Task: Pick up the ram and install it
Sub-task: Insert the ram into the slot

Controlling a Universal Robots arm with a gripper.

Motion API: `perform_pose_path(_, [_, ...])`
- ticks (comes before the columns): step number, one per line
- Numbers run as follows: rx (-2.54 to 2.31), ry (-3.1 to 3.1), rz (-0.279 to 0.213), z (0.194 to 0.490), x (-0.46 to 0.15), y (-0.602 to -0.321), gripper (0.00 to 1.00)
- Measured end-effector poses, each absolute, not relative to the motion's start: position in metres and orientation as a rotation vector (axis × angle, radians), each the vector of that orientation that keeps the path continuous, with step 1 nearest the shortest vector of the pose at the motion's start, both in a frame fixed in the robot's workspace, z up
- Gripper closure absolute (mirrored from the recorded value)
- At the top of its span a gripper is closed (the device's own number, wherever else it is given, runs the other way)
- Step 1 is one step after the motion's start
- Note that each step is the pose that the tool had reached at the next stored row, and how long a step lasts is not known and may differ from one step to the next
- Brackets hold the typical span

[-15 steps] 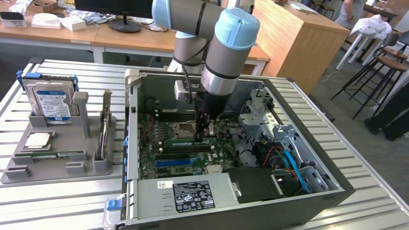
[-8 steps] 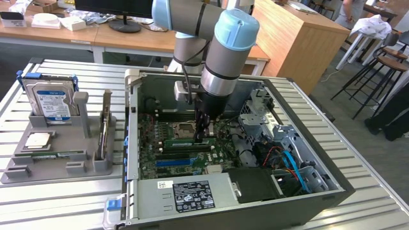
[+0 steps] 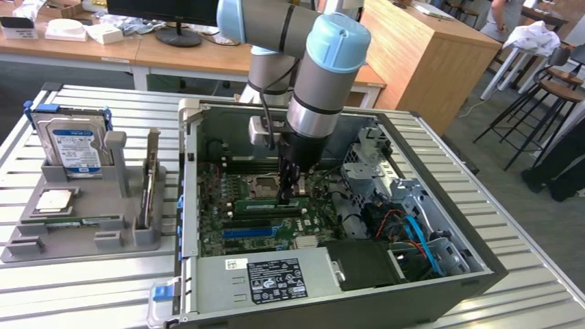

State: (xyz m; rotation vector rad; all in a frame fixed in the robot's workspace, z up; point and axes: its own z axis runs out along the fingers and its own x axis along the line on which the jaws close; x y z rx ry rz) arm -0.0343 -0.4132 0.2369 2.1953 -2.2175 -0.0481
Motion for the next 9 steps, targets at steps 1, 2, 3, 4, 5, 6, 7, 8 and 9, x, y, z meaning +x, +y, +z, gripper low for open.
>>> perform_pose_path(1, [2.195, -2.218, -0.048, 0.2368, -0.0344, -0.4132, 0.89])
perform_pose_path(2, [2.195, -2.218, -0.048, 0.2368, -0.0344, -0.4133, 0.89])
perform_pose_path(3, [2.195, -2.218, -0.048, 0.2368, -0.0345, -0.4135, 0.89])
perform_pose_path(4, [2.195, -2.218, -0.048, 0.2368, -0.0345, -0.4137, 0.89])
perform_pose_path(5, [2.195, -2.218, -0.048, 0.2369, -0.0344, -0.4139, 0.89])
perform_pose_path(6, [2.195, -2.218, -0.048, 0.2368, -0.0344, -0.4141, 0.89])
perform_pose_path(7, [2.195, -2.218, -0.048, 0.2368, -0.0344, -0.4142, 0.89])
perform_pose_path(8, [2.195, -2.218, -0.048, 0.2368, -0.0344, -0.4142, 0.89])
perform_pose_path(9, [2.195, -2.218, -0.048, 0.2368, -0.0344, -0.4142, 0.89])
